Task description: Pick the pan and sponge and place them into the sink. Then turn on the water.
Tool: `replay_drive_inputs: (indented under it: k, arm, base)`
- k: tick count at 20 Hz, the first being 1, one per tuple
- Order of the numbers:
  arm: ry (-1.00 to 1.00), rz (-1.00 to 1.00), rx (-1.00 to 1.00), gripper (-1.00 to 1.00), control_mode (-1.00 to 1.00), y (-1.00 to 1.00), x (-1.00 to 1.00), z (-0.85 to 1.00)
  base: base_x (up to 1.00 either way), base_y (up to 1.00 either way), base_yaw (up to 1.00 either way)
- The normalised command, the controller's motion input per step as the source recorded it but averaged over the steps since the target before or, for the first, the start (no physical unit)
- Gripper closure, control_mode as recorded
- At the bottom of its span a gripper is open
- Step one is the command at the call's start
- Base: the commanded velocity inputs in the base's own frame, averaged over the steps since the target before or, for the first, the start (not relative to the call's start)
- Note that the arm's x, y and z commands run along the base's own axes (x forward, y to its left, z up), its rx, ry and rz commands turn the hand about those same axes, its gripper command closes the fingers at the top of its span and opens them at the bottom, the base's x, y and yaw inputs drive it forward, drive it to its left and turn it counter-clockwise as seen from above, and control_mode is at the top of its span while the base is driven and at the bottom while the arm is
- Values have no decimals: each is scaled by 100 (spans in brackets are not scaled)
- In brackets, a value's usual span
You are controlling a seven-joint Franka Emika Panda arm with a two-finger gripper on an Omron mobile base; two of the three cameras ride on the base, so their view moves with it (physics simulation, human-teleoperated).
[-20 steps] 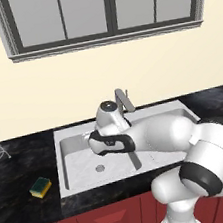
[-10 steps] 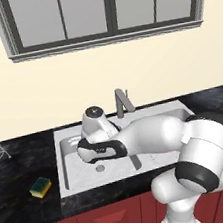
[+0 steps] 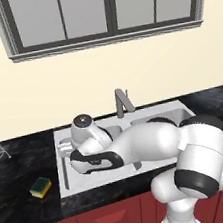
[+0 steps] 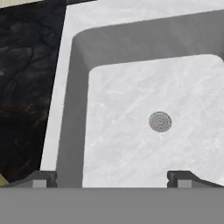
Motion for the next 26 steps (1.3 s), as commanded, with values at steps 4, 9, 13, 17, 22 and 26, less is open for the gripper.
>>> replay_drive_inputs:
  k: [4, 9, 13, 17, 22, 26]
  arm:
    - [0, -19, 10, -100, -100, 21, 0, 0]
    - [0, -17, 16, -100, -100, 21, -5, 0]
    - [0, -12, 15, -100, -100, 28, -17, 0]
    - [0, -10, 14, -100, -100, 32, -21, 0]
    - [0, -7, 15, -100, -100, 34, -21, 0]
    - [2, -4, 15, -100, -100, 32, -13, 0]
  base:
    - [0, 0, 0]
    - [0, 0, 0]
    - [0, 0, 0]
    - [0, 0, 0]
    - [0, 0, 0]
    - [0, 0, 0]
